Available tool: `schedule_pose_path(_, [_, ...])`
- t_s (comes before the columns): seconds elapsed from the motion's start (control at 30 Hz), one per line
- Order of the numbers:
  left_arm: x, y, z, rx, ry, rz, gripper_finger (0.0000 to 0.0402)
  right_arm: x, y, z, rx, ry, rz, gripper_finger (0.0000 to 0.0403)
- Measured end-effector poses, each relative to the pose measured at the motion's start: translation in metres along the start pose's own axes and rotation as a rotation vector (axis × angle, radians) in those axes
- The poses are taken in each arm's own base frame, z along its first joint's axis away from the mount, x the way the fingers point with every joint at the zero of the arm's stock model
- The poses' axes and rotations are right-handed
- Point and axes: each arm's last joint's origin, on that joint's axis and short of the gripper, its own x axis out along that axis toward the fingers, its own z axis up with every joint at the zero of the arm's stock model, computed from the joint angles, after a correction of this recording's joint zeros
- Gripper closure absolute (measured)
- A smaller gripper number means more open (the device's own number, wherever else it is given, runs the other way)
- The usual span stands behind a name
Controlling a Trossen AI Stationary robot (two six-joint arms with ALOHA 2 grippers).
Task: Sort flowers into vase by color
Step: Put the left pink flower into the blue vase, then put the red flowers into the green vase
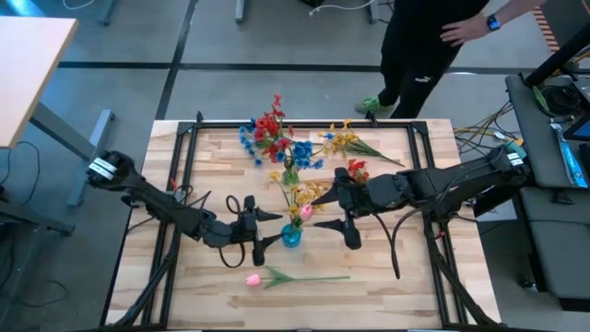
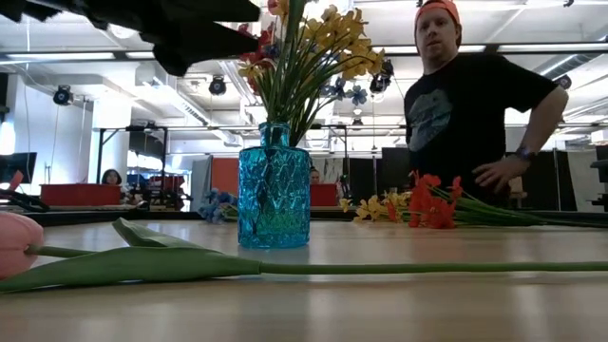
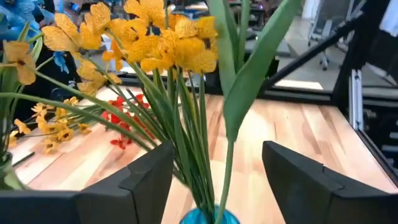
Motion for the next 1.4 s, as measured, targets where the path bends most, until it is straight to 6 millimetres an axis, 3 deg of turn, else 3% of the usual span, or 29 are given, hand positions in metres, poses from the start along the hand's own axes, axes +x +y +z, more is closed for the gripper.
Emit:
schedule_pose_path(0.23, [-0.022, 0.013, 0.016, -0.04, 0.05, 0.004, 0.0168, -0.031, -0.012, -0.02, 0.195, 0.339, -0.278, 0.0156])
schedule_pose_path(0.43, [-0.037, 0.025, 0.025, -0.115, 0.087, 0.019, 0.0175, -0.06, -0.018, -0.067, 0.472, 0.682, -0.582, 0.0156])
schedule_pose_path(0.57, [-0.042, 0.028, 0.028, -0.116, 0.089, 0.02, 0.0178, -0.056, -0.011, -0.099, 0.593, 0.819, -0.568, 0.0157])
schedule_pose_path(0.73, [-0.044, 0.03, 0.031, -0.093, 0.076, 0.017, 0.0178, -0.038, -0.006, -0.133, 0.669, 0.889, -0.463, 0.016])
schedule_pose_path(1.07, [-0.046, 0.031, 0.033, -0.061, 0.074, 0.015, 0.0178, -0.045, -0.033, -0.187, 0.723, 0.99, -0.707, 0.0175])
schedule_pose_path(1.23, [-0.046, 0.033, 0.034, -0.043, 0.064, 0.054, 0.0178, -0.047, -0.055, -0.201, 0.751, 1.03, -0.774, 0.0151])
schedule_pose_path(1.4, [-0.048, 0.036, 0.035, -0.012, 0.048, 0.117, 0.0178, -0.046, -0.076, -0.203, 0.772, 1.017, -0.789, 0.0106])
